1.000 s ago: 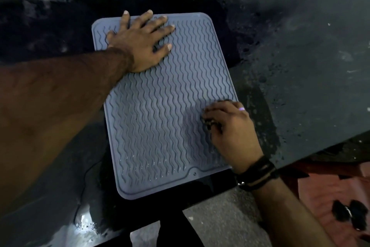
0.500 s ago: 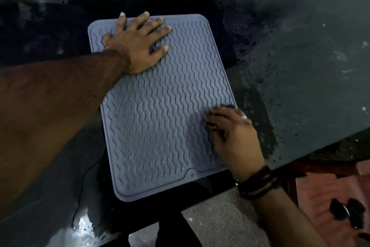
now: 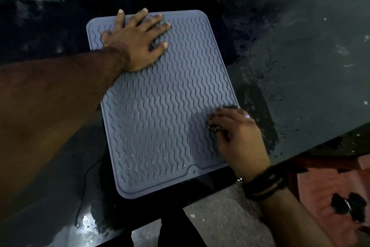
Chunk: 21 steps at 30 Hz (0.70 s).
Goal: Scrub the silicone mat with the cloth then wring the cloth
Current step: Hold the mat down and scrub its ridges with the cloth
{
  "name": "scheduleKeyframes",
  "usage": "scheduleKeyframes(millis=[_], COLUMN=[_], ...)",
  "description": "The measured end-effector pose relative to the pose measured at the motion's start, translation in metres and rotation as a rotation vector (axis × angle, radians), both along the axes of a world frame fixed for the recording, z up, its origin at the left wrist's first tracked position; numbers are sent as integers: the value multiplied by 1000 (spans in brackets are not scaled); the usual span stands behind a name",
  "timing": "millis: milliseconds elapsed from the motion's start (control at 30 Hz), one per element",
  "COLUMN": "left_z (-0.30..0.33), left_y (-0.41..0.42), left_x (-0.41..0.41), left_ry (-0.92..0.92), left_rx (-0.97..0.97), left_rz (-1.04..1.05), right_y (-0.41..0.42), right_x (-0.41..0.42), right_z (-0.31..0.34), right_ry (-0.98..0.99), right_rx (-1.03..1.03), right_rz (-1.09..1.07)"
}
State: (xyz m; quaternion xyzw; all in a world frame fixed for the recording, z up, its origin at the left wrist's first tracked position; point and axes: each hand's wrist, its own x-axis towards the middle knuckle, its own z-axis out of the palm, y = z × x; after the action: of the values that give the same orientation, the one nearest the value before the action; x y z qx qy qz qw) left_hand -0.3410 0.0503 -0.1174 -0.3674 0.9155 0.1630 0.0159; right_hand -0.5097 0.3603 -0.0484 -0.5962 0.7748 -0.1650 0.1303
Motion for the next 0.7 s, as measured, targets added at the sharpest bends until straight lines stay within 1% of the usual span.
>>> scheduleKeyframes(millis=[67,133,233,333,433,500,567,700], left_z=[-1,-2,-6,-6,-7,-6,-5,-5], left_y=[0,-1,-3,-4,-4,-3,-2,-2], left_x=[-1,-1,-1,-1,-1,-1,0,-2], left_ry=[-9,-22,-24,-24,-26,-20,-13,-18], left_rx=[-9,-12,-7,9,2,-4,-1,-6], left_rz=[-1,6,9,20,23,15,16,14], right_y=[16,13,-16,-39,-19,6,25,24], right_x=[2,0,-5,-5,-2,1,5,-3], right_z=[4,6,7,2,3,7,10,13], right_ry=[-35,-56,-20,-7,3,-3,-23,-74], right_rx=[10,-7,-53,19,59,59,101,69], right_rz=[-10,-31,-47,-24,2,-7,-36,-74])
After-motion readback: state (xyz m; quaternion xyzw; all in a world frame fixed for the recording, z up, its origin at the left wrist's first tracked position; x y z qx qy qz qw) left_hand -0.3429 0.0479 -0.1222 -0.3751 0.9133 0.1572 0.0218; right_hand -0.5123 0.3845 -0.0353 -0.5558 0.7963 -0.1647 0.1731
